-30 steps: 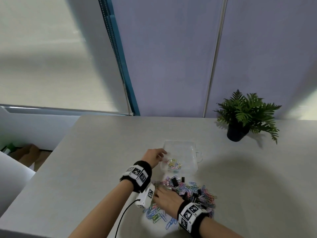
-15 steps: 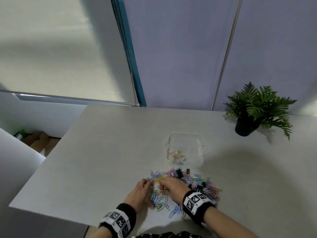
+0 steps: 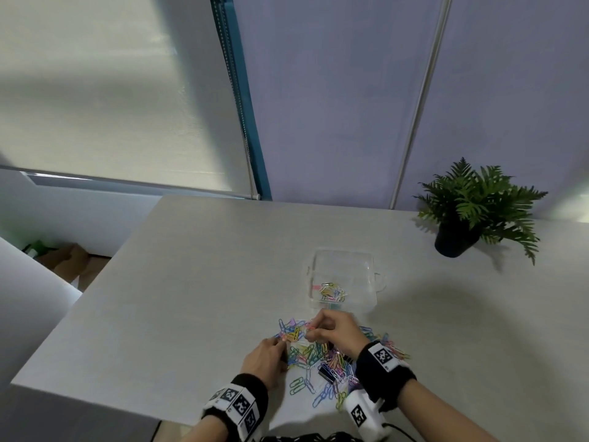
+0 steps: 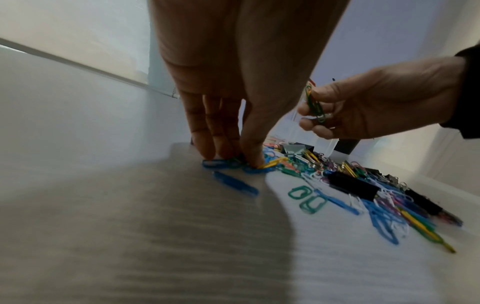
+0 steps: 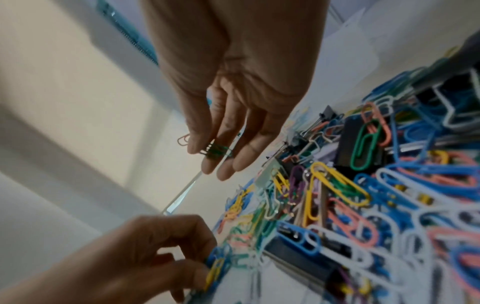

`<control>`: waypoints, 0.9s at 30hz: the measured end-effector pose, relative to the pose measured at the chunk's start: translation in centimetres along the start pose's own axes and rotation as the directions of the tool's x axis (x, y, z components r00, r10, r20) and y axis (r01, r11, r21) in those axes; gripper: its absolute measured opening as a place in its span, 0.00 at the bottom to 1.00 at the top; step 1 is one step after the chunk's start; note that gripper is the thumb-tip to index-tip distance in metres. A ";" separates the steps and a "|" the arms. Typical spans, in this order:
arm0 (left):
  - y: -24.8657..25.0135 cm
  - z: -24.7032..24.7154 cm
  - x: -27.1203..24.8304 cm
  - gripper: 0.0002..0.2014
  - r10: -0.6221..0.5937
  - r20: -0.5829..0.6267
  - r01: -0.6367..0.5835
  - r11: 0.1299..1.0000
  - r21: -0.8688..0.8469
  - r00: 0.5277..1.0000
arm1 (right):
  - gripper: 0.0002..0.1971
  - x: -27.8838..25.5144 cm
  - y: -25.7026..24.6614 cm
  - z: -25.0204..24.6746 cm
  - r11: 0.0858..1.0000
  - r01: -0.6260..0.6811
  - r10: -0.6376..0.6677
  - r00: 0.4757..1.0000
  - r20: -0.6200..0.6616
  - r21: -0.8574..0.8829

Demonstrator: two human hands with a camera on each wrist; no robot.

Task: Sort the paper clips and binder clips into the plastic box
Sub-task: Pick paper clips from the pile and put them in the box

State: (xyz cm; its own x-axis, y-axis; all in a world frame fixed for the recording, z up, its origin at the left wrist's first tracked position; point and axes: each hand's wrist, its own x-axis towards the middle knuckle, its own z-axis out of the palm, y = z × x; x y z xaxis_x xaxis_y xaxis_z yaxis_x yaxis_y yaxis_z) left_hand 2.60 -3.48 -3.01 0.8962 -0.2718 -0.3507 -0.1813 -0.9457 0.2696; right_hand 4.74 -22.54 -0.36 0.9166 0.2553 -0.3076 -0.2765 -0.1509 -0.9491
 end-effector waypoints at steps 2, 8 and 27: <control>-0.3 -0.3 -0.1 0.09 -0.005 0.025 0.006 0.999 -0.033 1.000 | 0.07 -0.2 -0.4 -0.4 0.994 -0.013 0.015 1.000 -0.018 0.108; -1.9 -1.6 0.1 0.08 -0.076 0.079 0.097 0.947 -0.306 0.994 | 0.03 -0.1 -0.6 -2.2 0.979 -0.020 0.040 0.995 -0.092 0.203; 5.7 -11.1 11.5 0.12 -0.008 -0.043 -0.016 0.844 -0.536 0.999 | 0.07 3.2 -1.1 -6.4 0.790 0.108 -0.290 0.933 -0.212 -0.603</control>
State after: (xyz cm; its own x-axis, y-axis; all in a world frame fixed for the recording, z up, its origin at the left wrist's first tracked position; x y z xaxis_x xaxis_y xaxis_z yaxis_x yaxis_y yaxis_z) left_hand 16.33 -10.02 4.40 0.9141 -0.2561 -0.3143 0.0498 -0.6985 0.7139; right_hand 9.83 -27.64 0.18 0.9969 0.0792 0.0022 0.0547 -0.6678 -0.7423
